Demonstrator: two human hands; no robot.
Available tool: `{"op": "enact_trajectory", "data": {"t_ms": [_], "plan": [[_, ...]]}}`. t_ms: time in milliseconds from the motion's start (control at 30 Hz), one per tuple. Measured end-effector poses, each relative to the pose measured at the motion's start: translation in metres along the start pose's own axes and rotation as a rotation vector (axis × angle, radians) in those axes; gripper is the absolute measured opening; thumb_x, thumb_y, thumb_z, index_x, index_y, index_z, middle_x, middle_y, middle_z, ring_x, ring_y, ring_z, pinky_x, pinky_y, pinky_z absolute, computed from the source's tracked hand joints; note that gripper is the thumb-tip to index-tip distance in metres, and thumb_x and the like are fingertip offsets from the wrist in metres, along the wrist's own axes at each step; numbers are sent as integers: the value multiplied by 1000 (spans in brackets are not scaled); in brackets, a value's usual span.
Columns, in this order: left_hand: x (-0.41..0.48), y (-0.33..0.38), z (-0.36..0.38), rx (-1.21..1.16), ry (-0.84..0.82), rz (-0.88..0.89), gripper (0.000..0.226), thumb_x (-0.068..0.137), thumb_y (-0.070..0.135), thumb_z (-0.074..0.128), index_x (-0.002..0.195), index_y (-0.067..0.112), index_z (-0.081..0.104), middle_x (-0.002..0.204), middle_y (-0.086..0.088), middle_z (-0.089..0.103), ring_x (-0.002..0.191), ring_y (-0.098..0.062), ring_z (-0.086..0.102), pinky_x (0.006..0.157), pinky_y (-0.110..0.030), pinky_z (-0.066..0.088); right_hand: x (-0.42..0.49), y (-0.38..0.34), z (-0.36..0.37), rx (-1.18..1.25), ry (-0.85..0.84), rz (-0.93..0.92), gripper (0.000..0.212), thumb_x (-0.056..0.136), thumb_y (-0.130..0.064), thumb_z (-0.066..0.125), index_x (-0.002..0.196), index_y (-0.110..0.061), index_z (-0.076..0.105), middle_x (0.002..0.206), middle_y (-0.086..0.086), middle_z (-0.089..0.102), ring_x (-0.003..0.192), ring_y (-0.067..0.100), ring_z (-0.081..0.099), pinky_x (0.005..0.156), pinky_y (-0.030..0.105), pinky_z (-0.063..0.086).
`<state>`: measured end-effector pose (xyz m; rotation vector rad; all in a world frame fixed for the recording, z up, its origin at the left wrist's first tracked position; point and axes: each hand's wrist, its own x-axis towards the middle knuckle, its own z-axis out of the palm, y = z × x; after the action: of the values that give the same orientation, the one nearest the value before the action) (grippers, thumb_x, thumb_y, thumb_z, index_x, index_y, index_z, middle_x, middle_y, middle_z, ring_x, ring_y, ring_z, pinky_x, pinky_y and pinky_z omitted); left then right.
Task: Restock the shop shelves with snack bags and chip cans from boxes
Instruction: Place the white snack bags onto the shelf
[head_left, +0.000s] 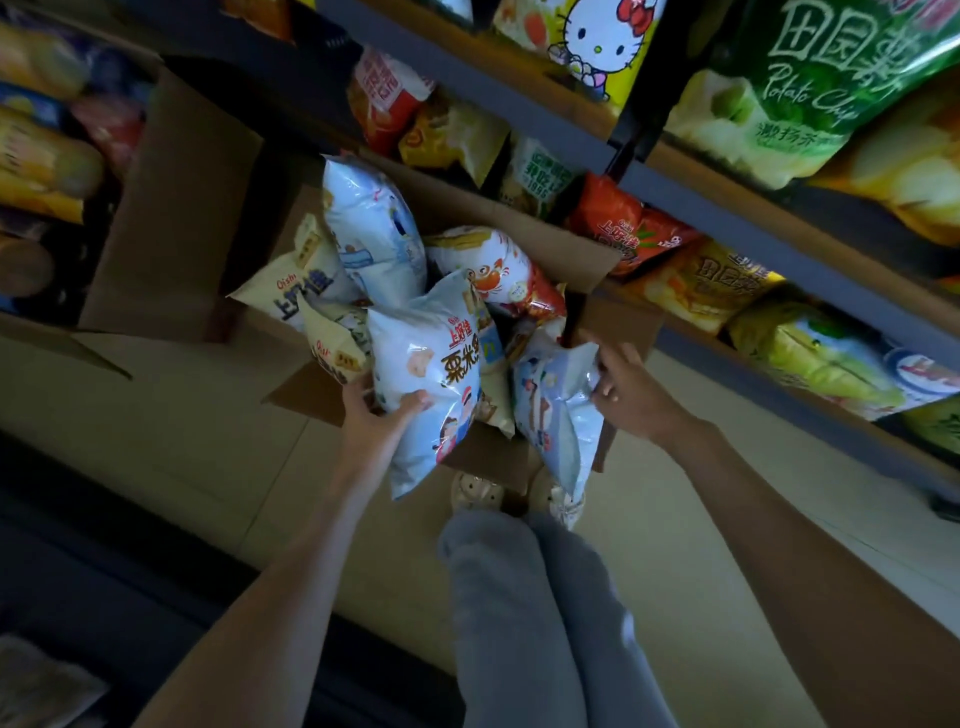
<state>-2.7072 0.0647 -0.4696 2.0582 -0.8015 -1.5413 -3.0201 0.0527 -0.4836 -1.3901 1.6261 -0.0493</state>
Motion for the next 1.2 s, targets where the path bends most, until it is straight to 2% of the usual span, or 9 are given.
{"op": "enact_trajectory", "data": {"t_ms": [233,333,467,600,700,867,933,1067,1200], "plan": [[-3,-15,25,21,111,213,90,71,42,80,142,30,26,140,7,41,128,-8,44,106,-28,40,23,-12,9,-208,-178,-171,78,76,-32,78,144,-29,40,153,2,23,137,21,16,107,29,15],[-3,-25,32,83,124,250,104,57,33,91,138,32,26,139,6,39,128,-7,45,102,-25,45,28,-14,21,-48,-270,-153,77,73,-37,79,141,-23,44,147,3,40,138,24,32,116,40,23],[-7,-28,27,109,121,224,114,49,41,92,141,35,25,138,2,41,129,-13,46,102,-41,49,12,-16,18,78,-259,-77,76,66,-54,67,136,-35,47,133,-7,56,124,14,51,103,45,43],[-30,4,12,34,69,234,108,55,33,88,141,30,23,136,3,43,124,-9,49,102,-35,48,-16,-37,-4,152,-135,-82,61,70,-55,69,126,-40,52,127,-9,60,119,11,55,101,42,46],[-53,41,-7,-44,10,266,99,64,15,89,137,25,23,129,8,49,118,2,53,96,-25,51,-47,-70,-37,236,24,-40,43,79,-32,78,116,-33,56,109,-13,63,95,-11,57,85,13,45],[-102,128,-44,-91,-53,318,109,51,43,93,135,39,23,139,2,46,127,-11,51,101,-43,50,-114,-139,-112,374,237,-49,37,80,-22,78,109,-27,57,99,-5,64,92,19,61,79,21,48],[-126,168,-57,-116,-70,356,112,50,42,93,137,32,24,138,3,47,126,-12,51,101,-45,50,-148,-173,-145,400,328,-66,32,81,-19,77,106,-23,56,92,-6,62,83,13,58,68,11,45],[-173,244,-77,-112,-105,497,108,62,20,91,144,17,21,138,-1,47,122,-10,52,103,-40,48,-220,-233,-209,547,569,-114,41,81,-17,76,116,-21,55,108,1,66,97,16,63,85,36,55],[-219,318,-91,-124,-195,654,108,53,40,85,140,26,21,128,18,47,114,6,53,94,-26,50,-295,-282,-268,768,771,-287,42,87,-8,68,124,-14,51,108,-3,66,92,5,66,73,21,56]]}}
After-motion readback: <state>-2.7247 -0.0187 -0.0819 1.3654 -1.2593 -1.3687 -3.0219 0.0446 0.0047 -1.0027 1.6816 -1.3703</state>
